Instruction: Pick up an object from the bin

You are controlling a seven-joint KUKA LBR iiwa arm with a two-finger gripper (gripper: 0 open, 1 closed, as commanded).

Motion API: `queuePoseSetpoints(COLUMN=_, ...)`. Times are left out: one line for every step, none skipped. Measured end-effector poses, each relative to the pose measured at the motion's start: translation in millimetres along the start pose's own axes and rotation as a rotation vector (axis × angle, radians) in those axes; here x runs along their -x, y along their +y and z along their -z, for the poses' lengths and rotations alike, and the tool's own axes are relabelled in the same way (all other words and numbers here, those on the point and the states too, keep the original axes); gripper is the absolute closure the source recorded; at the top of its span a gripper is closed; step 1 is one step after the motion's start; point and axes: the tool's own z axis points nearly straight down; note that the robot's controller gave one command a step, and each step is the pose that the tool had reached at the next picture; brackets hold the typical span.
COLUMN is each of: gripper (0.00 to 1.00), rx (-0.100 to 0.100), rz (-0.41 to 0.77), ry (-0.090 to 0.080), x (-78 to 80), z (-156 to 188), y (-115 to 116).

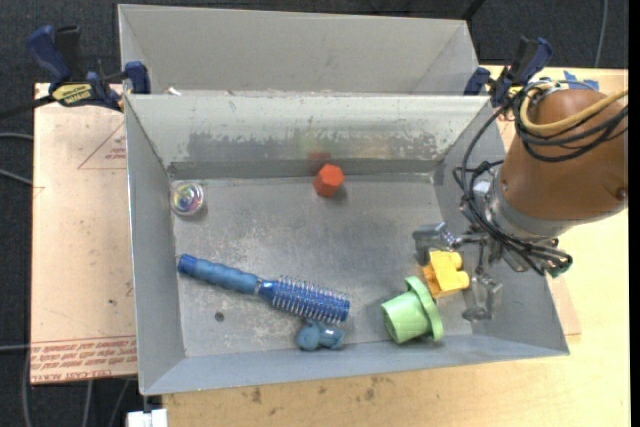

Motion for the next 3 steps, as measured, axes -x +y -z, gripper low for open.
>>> queuePoseSetpoints(gripper=0.00, rx=0.004, rz=0.314, ry=0.004, x=14.4, z=-79, y=-16)
queuePoseSetpoints(gripper=0.00, rx=0.003, rz=0.659, ry=0.001, x=15.2, z=-107, y=-2)
queuePoseSetpoints(gripper=1.00, rx=-0.004, rz=0.657, ry=-0.003, x=17.0, z=-104, y=-5)
